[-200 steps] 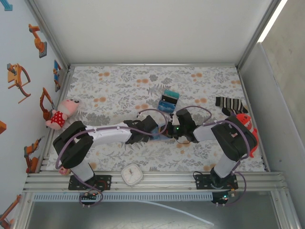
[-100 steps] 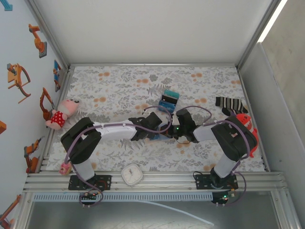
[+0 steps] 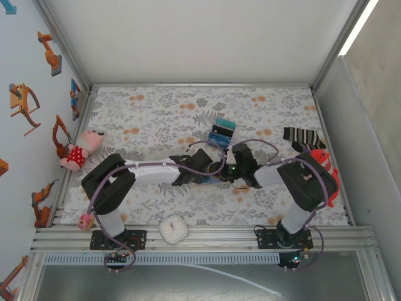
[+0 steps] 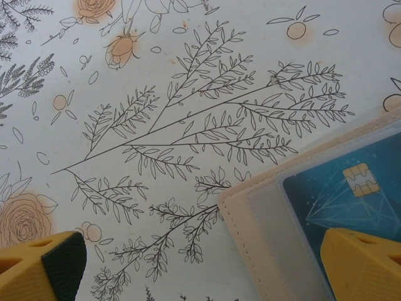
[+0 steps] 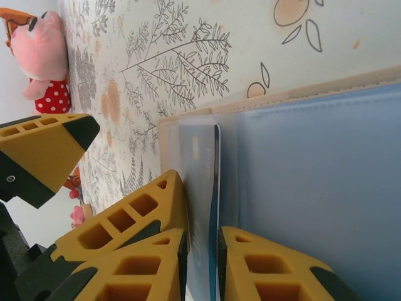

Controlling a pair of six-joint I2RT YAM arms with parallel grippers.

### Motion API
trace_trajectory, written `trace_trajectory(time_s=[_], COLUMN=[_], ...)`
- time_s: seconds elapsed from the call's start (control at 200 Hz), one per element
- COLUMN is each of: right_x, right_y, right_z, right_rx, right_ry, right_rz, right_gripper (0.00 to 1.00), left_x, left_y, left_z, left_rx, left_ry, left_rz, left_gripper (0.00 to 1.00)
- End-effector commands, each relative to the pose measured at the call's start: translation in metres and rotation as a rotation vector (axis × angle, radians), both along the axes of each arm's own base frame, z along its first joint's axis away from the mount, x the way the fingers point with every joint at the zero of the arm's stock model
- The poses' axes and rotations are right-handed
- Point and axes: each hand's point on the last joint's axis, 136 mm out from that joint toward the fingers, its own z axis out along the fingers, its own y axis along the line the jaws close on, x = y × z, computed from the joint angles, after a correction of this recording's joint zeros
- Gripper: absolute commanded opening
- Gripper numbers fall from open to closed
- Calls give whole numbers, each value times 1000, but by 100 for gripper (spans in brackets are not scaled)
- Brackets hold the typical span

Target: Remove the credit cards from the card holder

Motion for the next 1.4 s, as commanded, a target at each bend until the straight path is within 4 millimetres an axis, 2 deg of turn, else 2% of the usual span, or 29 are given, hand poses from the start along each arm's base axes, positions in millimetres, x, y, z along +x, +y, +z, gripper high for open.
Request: trace_trajectory(time_s=[0.0,0.215,0.316,0.531,0.801,1.032,1.397], right_x=[5,7,8,5,6,7,9], right_y=[8,16,17,13,10,11,4], right_z=[9,6,8,14,19,20,19], right_rx=[73,83,89,92,100,103,92], right_ry=[-20,-18,-22,-39,-49,-50,-62], right_rz=[5,16,16,9,1,5,-18], right_gripper=[21,21,17,11,10,0,0], left_x=[-15,-14,-15,-15,-17,-17,-16], left_y=[20,18,18,35,39,38,38], left_z=[-22,-16,-14,-15,-18,-15,-5], left_rx=[88,70,66,97,107,100,93], left_ry=[86,79,77,71,79,80,57], left_rz=[1,-4,-2,34,41,40,42], left_gripper=[97,97,97,97,97,97,97])
